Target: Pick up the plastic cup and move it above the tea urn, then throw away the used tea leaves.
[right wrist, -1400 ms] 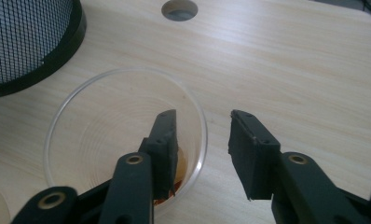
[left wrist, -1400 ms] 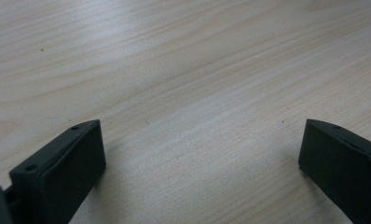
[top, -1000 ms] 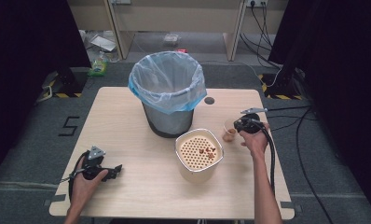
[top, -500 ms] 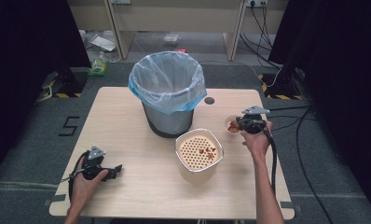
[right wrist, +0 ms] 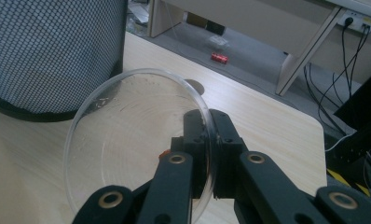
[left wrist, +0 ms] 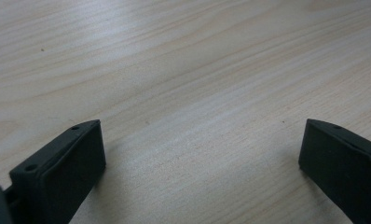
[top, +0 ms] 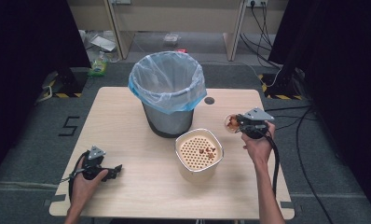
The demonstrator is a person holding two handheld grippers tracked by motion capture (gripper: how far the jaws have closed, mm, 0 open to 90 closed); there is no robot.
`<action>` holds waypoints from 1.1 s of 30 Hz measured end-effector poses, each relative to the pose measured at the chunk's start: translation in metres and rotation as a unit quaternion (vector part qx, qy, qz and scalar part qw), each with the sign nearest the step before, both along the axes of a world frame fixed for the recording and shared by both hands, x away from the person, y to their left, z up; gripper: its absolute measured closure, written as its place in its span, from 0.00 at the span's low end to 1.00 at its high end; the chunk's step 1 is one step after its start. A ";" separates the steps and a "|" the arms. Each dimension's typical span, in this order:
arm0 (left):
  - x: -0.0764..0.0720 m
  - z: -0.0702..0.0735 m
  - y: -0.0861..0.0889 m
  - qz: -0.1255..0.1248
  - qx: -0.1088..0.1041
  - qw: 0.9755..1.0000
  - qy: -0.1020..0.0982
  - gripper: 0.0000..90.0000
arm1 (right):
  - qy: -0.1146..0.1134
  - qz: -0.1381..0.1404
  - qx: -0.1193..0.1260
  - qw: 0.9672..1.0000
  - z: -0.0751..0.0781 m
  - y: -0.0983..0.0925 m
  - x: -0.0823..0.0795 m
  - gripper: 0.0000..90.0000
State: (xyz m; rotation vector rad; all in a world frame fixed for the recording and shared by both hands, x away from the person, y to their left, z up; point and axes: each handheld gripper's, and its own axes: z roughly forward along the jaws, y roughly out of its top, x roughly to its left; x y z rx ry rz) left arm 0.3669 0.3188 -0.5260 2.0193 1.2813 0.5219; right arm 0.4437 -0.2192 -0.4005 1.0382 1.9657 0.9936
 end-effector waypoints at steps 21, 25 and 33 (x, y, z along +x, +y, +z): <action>0.000 0.000 0.000 0.001 0.000 1.000 0.000 0.00 | -0.067 0.017 -0.044 0.997 0.022 0.016 -0.028 0.96; 0.000 0.000 0.000 0.000 0.001 1.000 0.000 0.00 | -0.084 0.020 -0.051 0.995 0.027 0.022 -0.032 0.96; 0.000 0.000 0.000 0.000 0.001 1.000 0.000 0.00 | -0.116 0.038 -0.049 0.991 0.038 0.037 -0.040 0.96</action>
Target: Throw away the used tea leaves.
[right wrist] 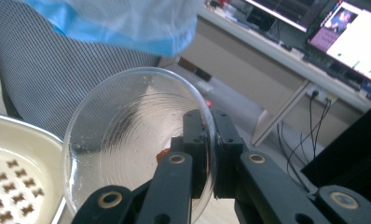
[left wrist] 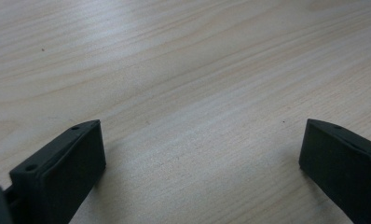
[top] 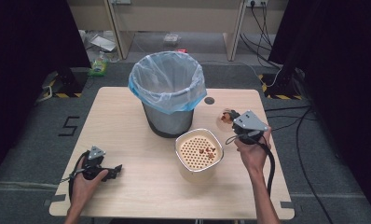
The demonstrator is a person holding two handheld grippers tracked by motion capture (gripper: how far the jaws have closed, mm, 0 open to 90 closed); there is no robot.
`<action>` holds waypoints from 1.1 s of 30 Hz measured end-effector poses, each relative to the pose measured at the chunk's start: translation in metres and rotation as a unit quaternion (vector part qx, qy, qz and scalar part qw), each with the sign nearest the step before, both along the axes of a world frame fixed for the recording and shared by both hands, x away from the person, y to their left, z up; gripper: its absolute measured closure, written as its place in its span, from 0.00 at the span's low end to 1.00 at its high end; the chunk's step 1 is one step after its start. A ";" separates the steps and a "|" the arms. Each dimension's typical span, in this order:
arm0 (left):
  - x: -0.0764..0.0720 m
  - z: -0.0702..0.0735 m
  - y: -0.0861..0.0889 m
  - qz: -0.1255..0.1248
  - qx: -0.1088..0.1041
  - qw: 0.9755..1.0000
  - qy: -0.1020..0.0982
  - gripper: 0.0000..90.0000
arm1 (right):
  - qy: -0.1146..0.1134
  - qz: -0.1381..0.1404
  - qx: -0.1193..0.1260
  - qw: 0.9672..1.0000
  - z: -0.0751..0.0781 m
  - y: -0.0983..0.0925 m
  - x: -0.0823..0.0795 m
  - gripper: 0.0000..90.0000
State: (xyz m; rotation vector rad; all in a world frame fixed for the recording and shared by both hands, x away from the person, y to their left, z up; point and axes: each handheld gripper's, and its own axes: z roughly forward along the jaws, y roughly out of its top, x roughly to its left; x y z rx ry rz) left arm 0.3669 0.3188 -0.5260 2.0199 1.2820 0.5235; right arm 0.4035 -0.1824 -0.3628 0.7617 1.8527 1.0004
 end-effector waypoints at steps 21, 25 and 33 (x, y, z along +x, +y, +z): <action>0.000 0.000 0.000 0.000 0.000 1.000 0.000 0.00 | -0.120 0.050 -0.113 0.985 0.001 0.051 -0.026 0.96; 0.000 0.000 0.000 0.000 0.000 1.000 0.000 0.00 | -0.155 0.042 -0.158 0.974 -0.002 0.058 -0.034 0.97; -0.001 0.000 0.000 -0.001 0.001 1.000 0.000 0.00 | -0.203 0.042 -0.205 0.957 -0.008 0.067 -0.048 0.97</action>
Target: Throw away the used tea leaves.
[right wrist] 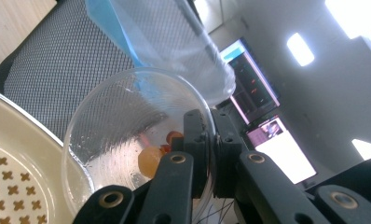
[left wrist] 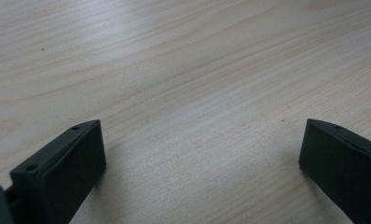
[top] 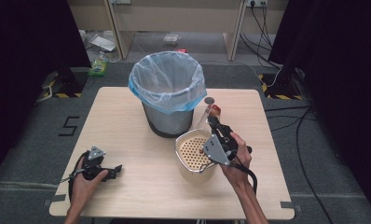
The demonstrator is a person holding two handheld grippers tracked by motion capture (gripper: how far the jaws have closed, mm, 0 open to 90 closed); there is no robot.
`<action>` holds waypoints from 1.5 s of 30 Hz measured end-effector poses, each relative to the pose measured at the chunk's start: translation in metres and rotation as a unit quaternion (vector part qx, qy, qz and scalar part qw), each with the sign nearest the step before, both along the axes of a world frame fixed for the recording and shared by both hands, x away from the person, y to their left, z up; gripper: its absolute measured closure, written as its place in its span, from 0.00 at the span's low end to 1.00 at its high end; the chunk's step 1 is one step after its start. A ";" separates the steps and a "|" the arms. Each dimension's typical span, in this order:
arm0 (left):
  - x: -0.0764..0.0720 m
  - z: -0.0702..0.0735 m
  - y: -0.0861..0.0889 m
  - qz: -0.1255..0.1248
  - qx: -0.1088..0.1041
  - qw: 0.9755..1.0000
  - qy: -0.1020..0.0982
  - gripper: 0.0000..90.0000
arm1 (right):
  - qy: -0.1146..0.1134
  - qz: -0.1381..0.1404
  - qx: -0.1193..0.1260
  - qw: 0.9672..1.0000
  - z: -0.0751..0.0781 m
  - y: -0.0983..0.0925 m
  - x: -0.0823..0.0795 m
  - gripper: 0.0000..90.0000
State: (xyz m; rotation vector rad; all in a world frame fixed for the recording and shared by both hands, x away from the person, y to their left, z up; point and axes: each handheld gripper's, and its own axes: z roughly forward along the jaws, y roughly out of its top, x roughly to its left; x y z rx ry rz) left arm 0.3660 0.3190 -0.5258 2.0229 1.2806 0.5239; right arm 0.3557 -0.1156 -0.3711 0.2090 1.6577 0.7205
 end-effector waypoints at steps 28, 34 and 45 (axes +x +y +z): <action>0.000 0.000 0.000 0.001 -0.001 1.000 0.000 0.00 | -0.149 -0.016 -0.164 0.975 -0.028 0.026 -0.018 0.98; 0.000 0.000 0.000 0.000 0.000 1.000 0.000 0.00 | -0.164 -0.017 -0.171 0.971 -0.026 0.029 -0.022 0.98; 0.000 0.000 0.000 0.001 -0.001 1.000 0.000 0.00 | -0.182 -0.015 -0.184 0.966 -0.031 0.034 -0.022 0.98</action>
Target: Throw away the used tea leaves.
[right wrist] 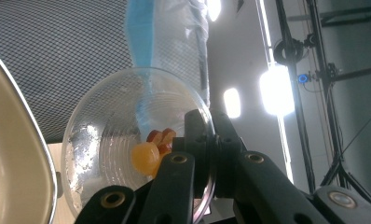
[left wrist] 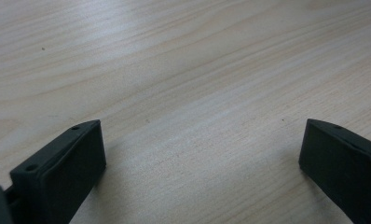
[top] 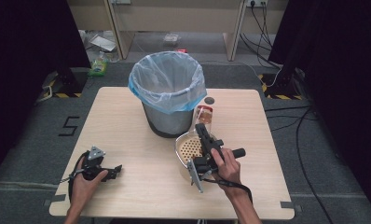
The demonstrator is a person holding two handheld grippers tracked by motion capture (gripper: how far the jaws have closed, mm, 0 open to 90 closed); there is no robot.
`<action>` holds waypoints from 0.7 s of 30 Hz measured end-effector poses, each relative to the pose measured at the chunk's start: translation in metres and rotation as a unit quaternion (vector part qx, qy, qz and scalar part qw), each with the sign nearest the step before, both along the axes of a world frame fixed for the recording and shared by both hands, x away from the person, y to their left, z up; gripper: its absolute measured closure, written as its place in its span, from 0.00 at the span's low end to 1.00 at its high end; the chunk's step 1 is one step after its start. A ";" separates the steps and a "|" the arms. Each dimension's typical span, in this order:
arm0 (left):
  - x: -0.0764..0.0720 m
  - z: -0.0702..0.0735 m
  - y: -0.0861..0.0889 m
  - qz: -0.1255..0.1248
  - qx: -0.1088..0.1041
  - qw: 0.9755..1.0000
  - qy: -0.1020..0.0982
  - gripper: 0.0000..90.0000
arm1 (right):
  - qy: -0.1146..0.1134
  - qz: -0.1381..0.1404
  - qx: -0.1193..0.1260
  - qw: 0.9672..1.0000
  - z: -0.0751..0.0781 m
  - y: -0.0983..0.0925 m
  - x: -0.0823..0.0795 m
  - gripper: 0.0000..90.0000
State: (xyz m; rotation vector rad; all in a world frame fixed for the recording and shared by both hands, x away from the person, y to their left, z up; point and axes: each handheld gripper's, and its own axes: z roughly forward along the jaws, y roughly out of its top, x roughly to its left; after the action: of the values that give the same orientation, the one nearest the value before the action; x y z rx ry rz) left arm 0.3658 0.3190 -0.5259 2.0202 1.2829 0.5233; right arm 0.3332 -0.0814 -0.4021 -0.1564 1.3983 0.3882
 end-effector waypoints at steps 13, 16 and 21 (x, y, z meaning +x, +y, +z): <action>0.000 0.000 0.000 0.000 0.000 1.000 0.000 0.00 | -0.027 0.009 0.003 1.000 0.001 0.002 -0.004 0.98; 0.000 0.000 0.000 0.000 0.000 1.000 0.000 0.00 | -0.029 0.013 0.005 0.999 -0.004 0.001 0.000 0.98; 0.000 0.000 0.000 0.001 -0.002 1.000 -0.001 0.00 | -0.021 0.008 0.002 1.000 -0.007 0.003 0.001 0.98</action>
State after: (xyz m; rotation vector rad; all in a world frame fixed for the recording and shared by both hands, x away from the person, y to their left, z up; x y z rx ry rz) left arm 0.3656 0.3189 -0.5260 2.0161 1.2844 0.5230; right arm 0.3342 -0.0786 -0.4094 -0.1725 1.3554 0.3982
